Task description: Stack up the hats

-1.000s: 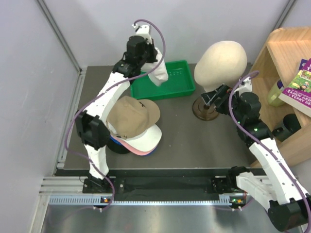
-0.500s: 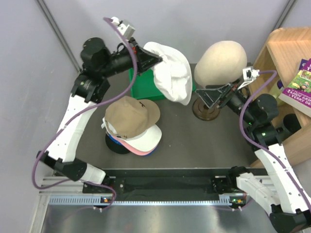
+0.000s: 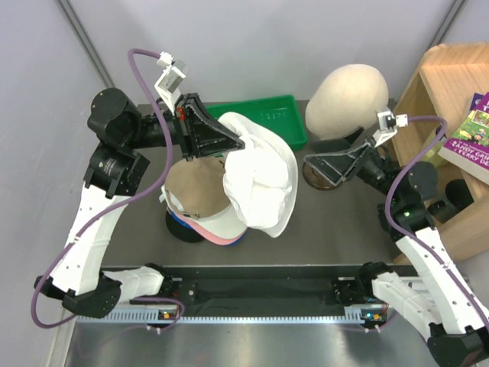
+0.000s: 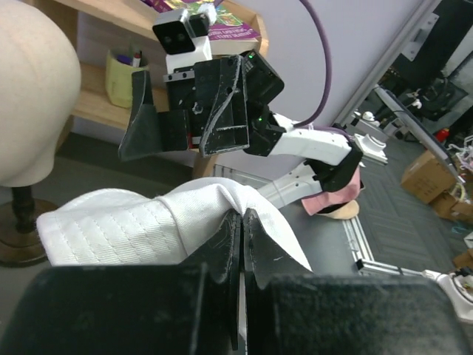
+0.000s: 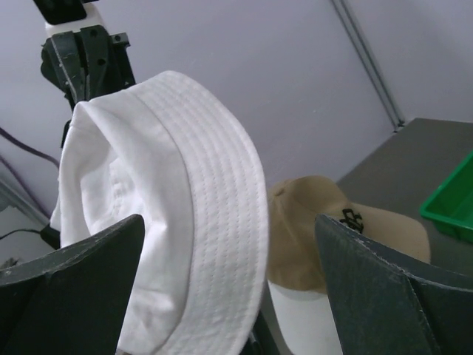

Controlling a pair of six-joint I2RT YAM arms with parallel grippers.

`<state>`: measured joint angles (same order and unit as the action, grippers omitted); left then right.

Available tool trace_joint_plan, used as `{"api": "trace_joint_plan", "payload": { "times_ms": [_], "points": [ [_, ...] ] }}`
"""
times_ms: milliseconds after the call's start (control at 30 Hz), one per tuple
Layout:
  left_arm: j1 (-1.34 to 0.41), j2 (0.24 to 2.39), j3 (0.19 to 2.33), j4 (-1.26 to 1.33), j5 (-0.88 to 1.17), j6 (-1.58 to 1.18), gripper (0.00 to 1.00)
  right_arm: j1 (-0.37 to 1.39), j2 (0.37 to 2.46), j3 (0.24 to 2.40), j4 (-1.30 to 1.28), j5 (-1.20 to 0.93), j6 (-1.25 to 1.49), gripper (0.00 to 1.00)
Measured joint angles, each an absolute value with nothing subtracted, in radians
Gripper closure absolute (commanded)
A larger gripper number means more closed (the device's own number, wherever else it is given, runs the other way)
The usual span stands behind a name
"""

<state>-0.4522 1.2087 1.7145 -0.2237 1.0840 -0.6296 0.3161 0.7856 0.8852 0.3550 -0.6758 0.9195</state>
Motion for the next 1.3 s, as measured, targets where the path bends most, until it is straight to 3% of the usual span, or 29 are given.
{"api": "trace_joint_plan", "payload": {
  "times_ms": [333, 700, 967, 1133, 1167, 1300],
  "points": [
    [-0.452, 1.209, 1.710, -0.149, 1.123, -0.721, 1.00, 0.466, 0.798, 0.838, 0.397, -0.669, 0.945, 0.04],
    [-0.452, 1.214, 1.711, -0.076, 1.159, -0.788, 1.00, 0.482, 0.889, 0.838, 0.423, -0.648, 0.922, 0.07],
    [-0.452, 1.220, 1.697, -0.050, 1.159, -0.786, 1.00, 0.484, 0.936, 0.838, 0.604, -0.683, 1.025, 0.62],
    [-0.452, 1.220, 1.673, -0.041, 1.137, -0.756, 1.00, 0.484, 0.936, 0.838, 0.675, -0.698, 1.079, 0.90],
    [-0.452, 1.220, 1.672, -0.047, 1.132, -0.748, 1.00, 0.484, 0.933, 0.838, 0.675, -0.697, 1.084, 1.00],
    [-0.452, 1.220, 1.671, -0.077, 1.104, -0.691, 1.00, 0.484, 0.907, 0.841, 0.637, -0.684, 1.076, 1.00]
  ]
}}
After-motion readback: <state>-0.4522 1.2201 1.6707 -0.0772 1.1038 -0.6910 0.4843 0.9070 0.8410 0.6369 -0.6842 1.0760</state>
